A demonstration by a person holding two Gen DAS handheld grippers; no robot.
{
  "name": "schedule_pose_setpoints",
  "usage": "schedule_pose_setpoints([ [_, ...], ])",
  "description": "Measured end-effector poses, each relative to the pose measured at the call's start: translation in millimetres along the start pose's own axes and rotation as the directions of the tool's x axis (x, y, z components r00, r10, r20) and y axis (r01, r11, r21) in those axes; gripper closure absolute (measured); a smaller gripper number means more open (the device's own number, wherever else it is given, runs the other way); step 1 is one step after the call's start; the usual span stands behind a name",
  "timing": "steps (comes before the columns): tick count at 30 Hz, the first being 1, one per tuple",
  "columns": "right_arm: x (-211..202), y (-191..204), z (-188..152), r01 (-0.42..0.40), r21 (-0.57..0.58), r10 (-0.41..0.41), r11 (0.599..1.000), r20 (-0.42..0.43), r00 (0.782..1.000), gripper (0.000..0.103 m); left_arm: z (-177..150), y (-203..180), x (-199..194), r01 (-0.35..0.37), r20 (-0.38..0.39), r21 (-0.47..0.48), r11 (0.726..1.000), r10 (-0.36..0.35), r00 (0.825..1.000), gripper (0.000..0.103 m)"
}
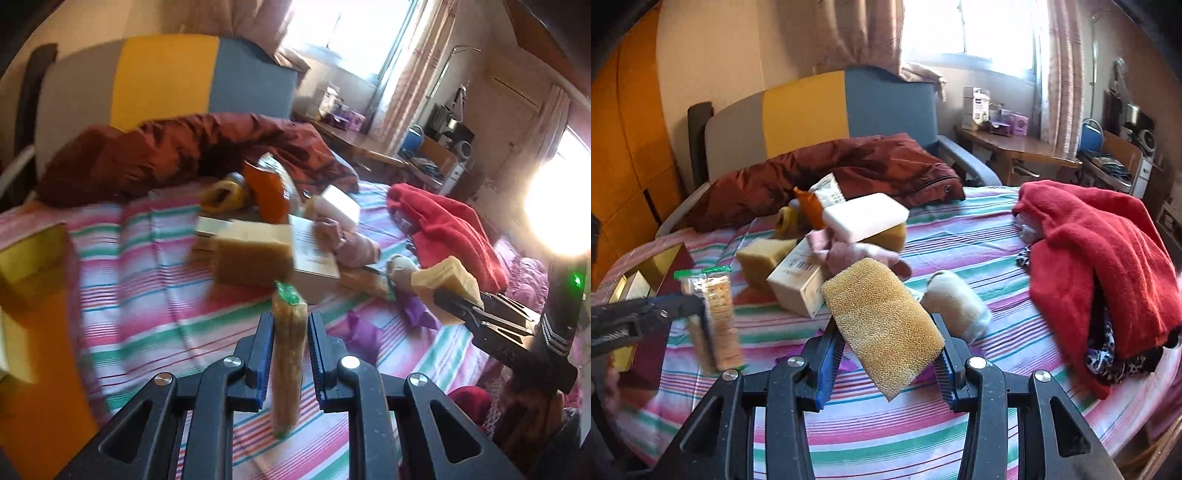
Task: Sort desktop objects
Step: 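Carry the sponge and cracker packet to the gold tray and release them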
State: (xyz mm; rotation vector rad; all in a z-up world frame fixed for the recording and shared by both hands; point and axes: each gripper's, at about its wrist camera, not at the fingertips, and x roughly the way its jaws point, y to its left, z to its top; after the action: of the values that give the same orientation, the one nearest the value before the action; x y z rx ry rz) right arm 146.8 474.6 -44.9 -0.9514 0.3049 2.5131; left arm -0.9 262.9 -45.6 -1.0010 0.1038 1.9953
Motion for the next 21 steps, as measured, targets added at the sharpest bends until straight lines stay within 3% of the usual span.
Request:
schedule_pose_setpoints([
  [5, 2.0, 25.4, 0.4, -0.045, -0.038, 0.044, 0.998, -0.025, 0.999, 0.058, -1.4, 15.9, -17.6, -0.055, 0.028, -0.007, 0.998, 0.055, 0.998, 0.085],
  [9, 7.3, 51.7, -2.3, -0.070, -0.081, 0.067, 0.994, -0.047, 0.997, 0.058, -12.0, 26.1, -9.0, -0.090, -0.039, -0.016, 0.996, 0.089, 0.995, 0.085],
  [10, 7.8, 57.8, -3.1, -0.077, -0.093, 0.072, 0.993, -0.049, 0.996, 0.058, -13.9, 29.8, -5.6, -0.080, -0.061, -0.037, 0.996, 0.077, 0.995, 0.082],
  [12, 9.2, 64.3, -3.4, -0.084, -0.103, 0.079, 0.991, -0.052, 0.996, 0.058, -19.1, 38.1, 3.2, -0.046, -0.121, -0.097, 0.994, 0.034, 0.992, 0.067],
  [17, 12.1, 64.4, -5.9, -0.108, -0.098, 0.101, 0.989, -0.065, 0.993, 0.058, -21.2, 33.6, 17.3, -0.097, -0.172, -0.103, 0.990, 0.078, 0.982, 0.054],
  [19, 13.8, 61.7, -6.9, -0.110, -0.097, 0.103, 0.989, -0.073, 0.992, 0.058, -17.8, 28.7, 31.7, -0.137, -0.207, -0.092, 0.986, 0.116, 0.971, 0.048],
  [21, 12.5, 60.8, -6.8, -0.114, -0.101, 0.108, 0.988, -0.069, 0.992, 0.057, -15.5, 28.8, 54.1, -0.216, -0.286, -0.080, 0.973, 0.185, 0.940, 0.046],
])
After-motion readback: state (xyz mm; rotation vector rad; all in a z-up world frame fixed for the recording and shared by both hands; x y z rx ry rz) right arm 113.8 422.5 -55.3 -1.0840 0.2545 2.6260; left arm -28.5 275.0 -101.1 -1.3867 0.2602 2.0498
